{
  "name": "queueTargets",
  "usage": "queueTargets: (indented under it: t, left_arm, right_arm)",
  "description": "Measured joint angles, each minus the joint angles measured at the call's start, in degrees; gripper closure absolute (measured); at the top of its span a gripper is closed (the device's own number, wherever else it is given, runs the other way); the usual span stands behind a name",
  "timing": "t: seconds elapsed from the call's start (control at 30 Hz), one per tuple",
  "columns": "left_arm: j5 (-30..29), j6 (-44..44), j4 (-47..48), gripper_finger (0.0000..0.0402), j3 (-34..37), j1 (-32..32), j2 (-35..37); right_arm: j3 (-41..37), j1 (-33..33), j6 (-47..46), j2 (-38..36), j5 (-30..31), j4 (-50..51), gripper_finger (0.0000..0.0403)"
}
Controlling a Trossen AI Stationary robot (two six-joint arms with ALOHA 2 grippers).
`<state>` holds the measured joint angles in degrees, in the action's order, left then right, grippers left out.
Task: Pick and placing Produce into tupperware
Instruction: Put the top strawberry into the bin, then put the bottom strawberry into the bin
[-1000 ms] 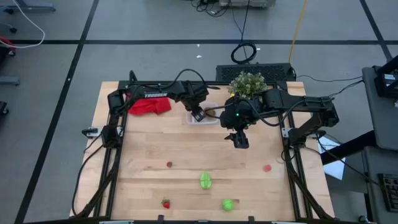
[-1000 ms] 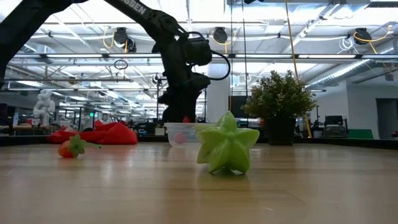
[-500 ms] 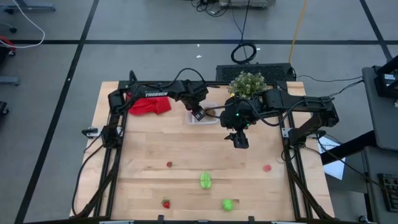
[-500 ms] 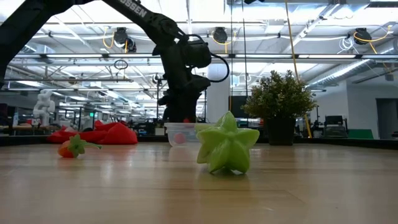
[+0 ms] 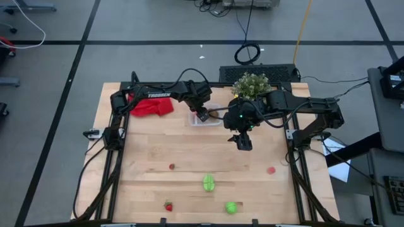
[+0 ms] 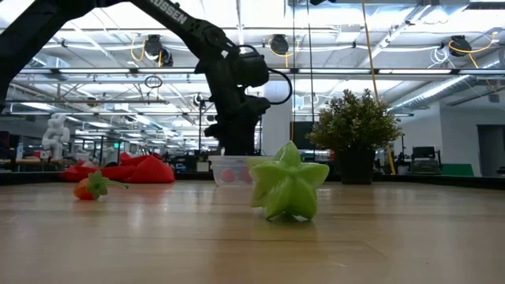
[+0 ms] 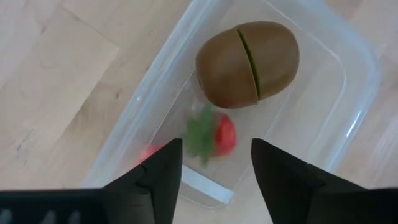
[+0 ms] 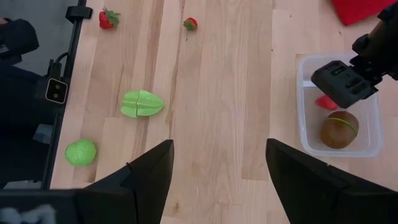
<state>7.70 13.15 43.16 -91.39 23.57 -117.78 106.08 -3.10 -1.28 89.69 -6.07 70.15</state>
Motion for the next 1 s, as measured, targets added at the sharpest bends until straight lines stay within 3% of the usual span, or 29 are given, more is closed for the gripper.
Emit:
queueTargets:
  t: [0.23, 0.5, 0.8, 1.0]
  left_arm:
    - [0.0, 0.0, 0.3, 0.0178, 0.0, 0.0, 0.0]
    - [-0.2, -0.7, 3.1, 0.0174, 0.0, -0.1, 2.8]
    - [-3.4, 1.6, 18.0, 0.0174, 0.0, -2.8, 12.6]
    - [-7.3, 11.7, 30.3, 0.0174, 0.0, -11.5, 18.2]
  right_arm:
    - [0.0, 0.0, 0.0, 0.0, 0.0, 0.0, 0.0156]
    - [0.0, 0.0, 0.0, 0.0, 0.0, 0.0, 0.0156]
    - [0.0, 0.0, 0.0, 0.0, 0.0, 0.0, 0.0156]
    - [0.0, 0.0, 0.0, 0.0, 0.0, 1.9, 0.0156]
